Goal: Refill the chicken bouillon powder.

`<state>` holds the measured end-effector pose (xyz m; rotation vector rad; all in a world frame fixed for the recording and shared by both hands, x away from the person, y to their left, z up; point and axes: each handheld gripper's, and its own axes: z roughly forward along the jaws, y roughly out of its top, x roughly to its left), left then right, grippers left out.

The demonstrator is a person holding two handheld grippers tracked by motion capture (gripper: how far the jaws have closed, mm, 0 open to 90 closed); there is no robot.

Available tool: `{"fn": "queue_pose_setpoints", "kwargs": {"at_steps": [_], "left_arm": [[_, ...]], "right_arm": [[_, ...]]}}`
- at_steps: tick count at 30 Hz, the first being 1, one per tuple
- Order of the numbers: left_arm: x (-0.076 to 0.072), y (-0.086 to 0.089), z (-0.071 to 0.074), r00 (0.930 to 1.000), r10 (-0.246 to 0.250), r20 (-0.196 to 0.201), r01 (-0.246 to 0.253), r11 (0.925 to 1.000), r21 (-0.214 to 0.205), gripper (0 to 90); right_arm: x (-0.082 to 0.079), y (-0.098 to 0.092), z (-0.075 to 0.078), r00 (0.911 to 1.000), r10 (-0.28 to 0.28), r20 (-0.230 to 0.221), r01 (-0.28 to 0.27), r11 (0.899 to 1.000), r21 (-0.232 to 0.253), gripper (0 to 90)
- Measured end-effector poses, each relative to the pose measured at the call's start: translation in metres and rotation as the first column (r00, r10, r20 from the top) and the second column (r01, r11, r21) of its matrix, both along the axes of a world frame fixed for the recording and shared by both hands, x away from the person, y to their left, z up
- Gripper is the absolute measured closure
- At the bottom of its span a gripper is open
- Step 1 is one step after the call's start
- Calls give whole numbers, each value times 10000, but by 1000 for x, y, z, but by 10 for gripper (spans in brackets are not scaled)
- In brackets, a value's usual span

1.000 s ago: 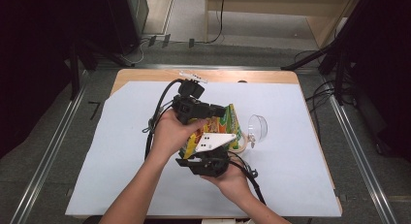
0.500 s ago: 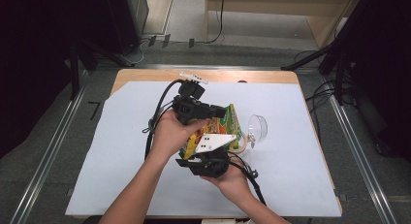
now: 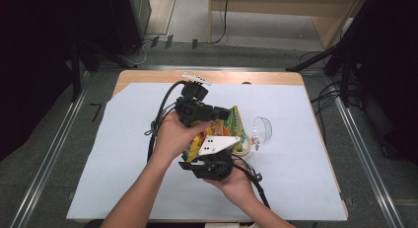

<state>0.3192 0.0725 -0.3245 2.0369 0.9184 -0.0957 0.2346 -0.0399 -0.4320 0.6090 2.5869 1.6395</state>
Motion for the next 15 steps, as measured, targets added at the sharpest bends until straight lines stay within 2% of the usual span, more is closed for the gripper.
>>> {"fn": "queue_pose_setpoints", "kwargs": {"at_steps": [15], "left_arm": [[0, 0, 0, 10000, -12, -42, 12, 10000, 33, 801]], "right_arm": [[0, 0, 0, 10000, -22, 7, 22, 10000, -22, 759]]}}
